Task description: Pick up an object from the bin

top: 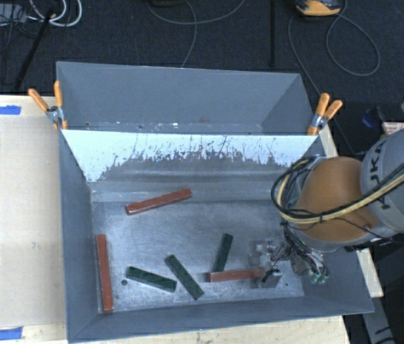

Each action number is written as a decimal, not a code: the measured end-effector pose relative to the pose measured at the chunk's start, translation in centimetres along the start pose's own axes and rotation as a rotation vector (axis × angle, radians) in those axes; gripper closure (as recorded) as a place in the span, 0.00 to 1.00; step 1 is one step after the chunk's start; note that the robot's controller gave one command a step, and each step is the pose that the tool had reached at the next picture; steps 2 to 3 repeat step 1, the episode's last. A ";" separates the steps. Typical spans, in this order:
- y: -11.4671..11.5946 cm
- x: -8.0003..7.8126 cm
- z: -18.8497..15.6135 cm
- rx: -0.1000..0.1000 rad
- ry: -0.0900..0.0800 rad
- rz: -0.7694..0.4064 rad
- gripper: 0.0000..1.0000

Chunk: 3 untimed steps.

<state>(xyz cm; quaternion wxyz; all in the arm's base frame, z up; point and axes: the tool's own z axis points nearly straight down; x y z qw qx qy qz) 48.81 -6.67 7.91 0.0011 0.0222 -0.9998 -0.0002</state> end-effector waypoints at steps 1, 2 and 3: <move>1.3 -3.7 -15.5 0.001 -0.012 0.024 1.00; 1.3 -3.7 -15.5 0.001 -0.012 0.024 1.00; 1.3 -3.7 -15.5 0.001 -0.012 0.024 1.00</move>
Offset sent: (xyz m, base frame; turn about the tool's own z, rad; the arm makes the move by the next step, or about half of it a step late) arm 0.0339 0.0140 0.1503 0.0257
